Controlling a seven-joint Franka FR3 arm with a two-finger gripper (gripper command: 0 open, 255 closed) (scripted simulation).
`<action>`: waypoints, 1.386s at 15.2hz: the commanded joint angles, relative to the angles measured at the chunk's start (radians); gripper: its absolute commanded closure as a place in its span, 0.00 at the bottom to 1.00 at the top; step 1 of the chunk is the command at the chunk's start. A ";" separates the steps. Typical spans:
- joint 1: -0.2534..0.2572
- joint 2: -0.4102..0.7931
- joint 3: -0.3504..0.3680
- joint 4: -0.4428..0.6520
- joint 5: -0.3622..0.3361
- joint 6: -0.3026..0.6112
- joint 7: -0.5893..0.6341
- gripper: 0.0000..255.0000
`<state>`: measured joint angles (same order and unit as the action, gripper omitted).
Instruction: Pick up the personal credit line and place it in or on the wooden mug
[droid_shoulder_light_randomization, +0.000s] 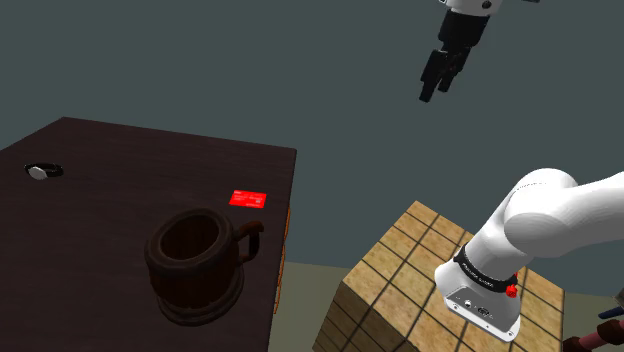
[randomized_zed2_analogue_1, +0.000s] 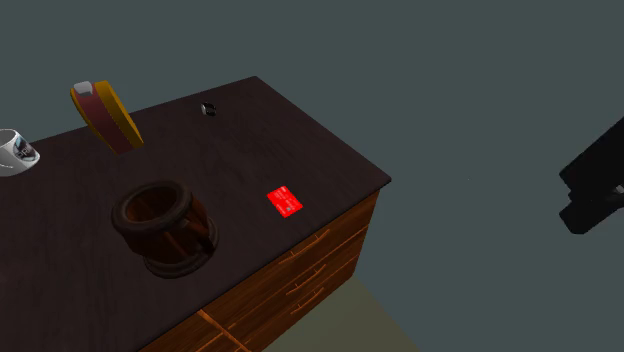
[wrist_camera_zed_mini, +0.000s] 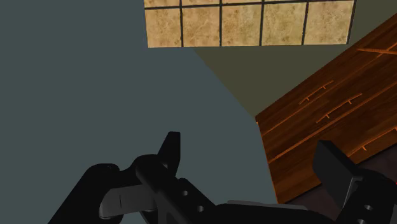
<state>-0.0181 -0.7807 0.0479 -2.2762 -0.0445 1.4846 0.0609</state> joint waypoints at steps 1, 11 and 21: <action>0.000 0.000 0.000 0.000 0.000 0.000 0.000 0.00; 0.102 0.081 0.033 -0.212 0.084 0.443 -0.072 0.00; 0.214 0.308 0.078 -0.286 0.167 0.895 -0.169 0.00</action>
<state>0.1833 -0.4941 0.1221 -2.5538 0.1132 2.3310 -0.0964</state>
